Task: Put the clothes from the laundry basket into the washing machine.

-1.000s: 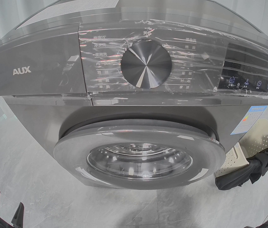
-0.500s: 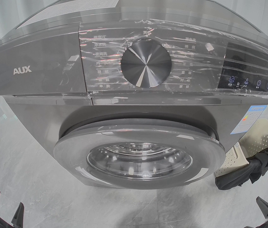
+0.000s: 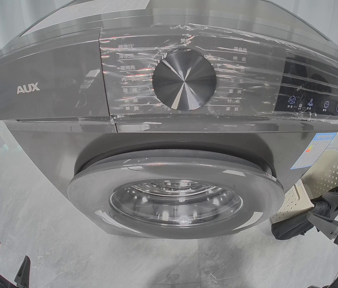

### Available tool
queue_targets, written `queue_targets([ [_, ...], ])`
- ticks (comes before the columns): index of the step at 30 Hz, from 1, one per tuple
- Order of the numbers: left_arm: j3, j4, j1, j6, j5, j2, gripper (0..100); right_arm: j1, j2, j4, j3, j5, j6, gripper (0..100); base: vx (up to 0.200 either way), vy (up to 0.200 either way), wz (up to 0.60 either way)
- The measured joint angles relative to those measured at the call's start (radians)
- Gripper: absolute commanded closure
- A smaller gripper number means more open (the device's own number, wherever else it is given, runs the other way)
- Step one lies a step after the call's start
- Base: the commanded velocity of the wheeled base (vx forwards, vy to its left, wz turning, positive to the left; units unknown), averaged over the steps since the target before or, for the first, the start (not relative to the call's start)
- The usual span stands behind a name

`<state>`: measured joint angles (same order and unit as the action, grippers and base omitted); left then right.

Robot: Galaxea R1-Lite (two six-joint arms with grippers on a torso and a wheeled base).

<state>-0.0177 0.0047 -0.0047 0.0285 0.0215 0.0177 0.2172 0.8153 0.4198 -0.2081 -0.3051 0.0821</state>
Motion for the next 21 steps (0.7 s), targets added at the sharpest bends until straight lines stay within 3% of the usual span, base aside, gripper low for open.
queue_targets([
  [7,0.0,0.0,0.0,0.0,0.0,0.0,0,0.257,0.119,0.041,-0.05,0.231,0.213,0,0.0,0.0,0.0],
  [9,0.0,0.0,0.0,0.0,0.0,0.0,0,0.307,0.153,0.047,-0.062,0.264,0.243,0,0.0,0.0,0.0],
  [15,0.0,0.0,0.0,0.0,0.0,0.0,0,0.364,0.272,0.159,-0.085,0.29,0.265,0,0.0,0.0,0.0],
  [21,0.0,0.0,0.0,-0.001,0.0,0.0,0,0.372,0.391,0.261,-0.091,0.296,0.25,0,0.0,0.0,0.0],
])
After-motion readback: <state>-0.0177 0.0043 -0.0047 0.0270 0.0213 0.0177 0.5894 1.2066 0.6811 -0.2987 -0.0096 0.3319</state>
